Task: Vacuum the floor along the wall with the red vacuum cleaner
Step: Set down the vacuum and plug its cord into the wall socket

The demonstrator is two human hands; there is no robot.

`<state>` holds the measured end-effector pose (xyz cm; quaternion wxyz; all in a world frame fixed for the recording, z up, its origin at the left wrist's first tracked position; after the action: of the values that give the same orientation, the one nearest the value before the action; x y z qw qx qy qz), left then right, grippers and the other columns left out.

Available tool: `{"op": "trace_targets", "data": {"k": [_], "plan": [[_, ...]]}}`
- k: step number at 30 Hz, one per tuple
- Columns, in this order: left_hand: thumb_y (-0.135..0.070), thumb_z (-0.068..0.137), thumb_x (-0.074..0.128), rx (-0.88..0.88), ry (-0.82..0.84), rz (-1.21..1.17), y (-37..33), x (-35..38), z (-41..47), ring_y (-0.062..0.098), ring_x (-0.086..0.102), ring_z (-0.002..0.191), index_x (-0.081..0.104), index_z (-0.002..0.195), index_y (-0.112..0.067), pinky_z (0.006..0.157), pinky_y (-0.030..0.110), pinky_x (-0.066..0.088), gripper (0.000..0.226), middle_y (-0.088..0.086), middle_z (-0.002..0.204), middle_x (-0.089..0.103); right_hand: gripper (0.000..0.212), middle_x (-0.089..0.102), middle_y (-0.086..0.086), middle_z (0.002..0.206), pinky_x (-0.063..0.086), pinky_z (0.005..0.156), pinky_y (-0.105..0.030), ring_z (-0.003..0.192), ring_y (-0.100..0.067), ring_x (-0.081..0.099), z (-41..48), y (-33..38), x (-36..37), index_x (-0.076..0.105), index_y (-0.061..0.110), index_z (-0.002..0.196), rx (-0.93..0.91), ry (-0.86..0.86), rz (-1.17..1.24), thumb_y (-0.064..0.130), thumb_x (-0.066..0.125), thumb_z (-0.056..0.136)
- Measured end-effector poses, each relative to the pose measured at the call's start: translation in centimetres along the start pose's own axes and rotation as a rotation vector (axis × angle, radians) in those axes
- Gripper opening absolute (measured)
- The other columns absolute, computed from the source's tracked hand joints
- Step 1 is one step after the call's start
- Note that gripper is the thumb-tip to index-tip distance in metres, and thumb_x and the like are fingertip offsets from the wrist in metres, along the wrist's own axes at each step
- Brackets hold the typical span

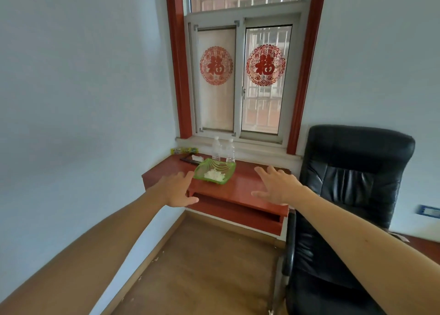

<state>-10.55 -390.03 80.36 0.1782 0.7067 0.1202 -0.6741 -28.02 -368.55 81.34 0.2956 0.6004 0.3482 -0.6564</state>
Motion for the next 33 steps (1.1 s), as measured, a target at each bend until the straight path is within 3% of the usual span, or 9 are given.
{"op": "trace_targets", "data": {"k": [5,10,17,22,26,33], "plan": [[-0.062,0.089,0.054,0.043,-0.002,-0.036,-2.9,0.7,2.2,0.031,0.056,0.12,0.006,0.154,-0.023,0.098,0.048,0.049,0.09,0.013,0.14,0.05,0.085,0.037,-0.015,0.15,0.049,0.095,-0.049,0.127,-0.039,0.049,-0.5,-3.7,2.7,0.012,0.024,0.155,0.035,0.041,0.015,0.067,0.047,0.091],[-0.06,0.089,0.057,0.084,0.042,-0.053,-4.8,2.7,4.3,0.03,0.058,0.114,0.023,0.149,-0.013,0.094,0.049,0.05,0.083,0.013,0.137,0.051,0.083,0.04,-0.014,0.147,0.051,0.094,-0.049,0.124,-0.037,0.052,-1.4,-6.0,6.9,0.013,0.025,0.154,0.076,0.12,0.036,0.067,0.047,0.092],[-0.065,0.088,0.053,0.154,0.12,-0.036,-6.7,8.5,7.3,0.03,0.055,0.116,0.02,0.15,-0.014,0.093,0.046,0.048,0.087,0.013,0.132,0.051,0.084,0.037,-0.015,0.149,0.051,0.094,-0.048,0.127,-0.038,0.05,-2.9,-6.5,14.0,0.012,0.022,0.155,0.136,0.243,0.066,0.067,0.046,0.093],[-0.065,0.087,0.055,0.235,0.201,-0.045,-7.5,14.8,9.5,0.031,0.056,0.113,0.02,0.151,-0.015,0.092,0.047,0.048,0.088,0.012,0.128,0.052,0.084,0.038,-0.015,0.148,0.051,0.091,-0.046,0.124,-0.035,0.051,-3.9,-5.3,20.2,0.011,0.021,0.155,0.228,0.332,0.122,0.066,0.045,0.093],[-0.064,0.088,0.056,0.336,0.284,-0.045,-7.7,20.8,10.8,0.03,0.055,0.119,0.023,0.148,-0.014,0.093,0.046,0.049,0.085,0.012,0.138,0.049,0.084,0.033,-0.014,0.155,0.051,0.097,-0.047,0.13,-0.036,0.048,-5.2,-2.7,26.6,0.011,0.022,0.156,0.33,0.435,0.205,0.065,0.047,0.093],[-0.061,0.089,0.056,0.464,0.498,-0.061,-8.5,35.4,8.6,0.03,0.057,0.114,0.026,0.145,-0.013,0.091,0.047,0.051,0.08,0.012,0.135,0.051,0.078,0.043,-0.013,0.144,0.047,0.096,-0.051,0.126,-0.037,0.05,-9.3,4.1,39.8,0.022,0.021,0.151,0.48,0.601,0.375,0.062,0.051,0.093]]}}
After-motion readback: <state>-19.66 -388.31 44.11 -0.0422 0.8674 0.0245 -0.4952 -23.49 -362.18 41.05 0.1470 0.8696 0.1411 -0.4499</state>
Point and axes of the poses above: each hand's wrist, its own z-axis towards the middle knuckle, its own x-axis out of the palm, y = z × x, the point moved 6 cm from there along z, towards the middle knuckle
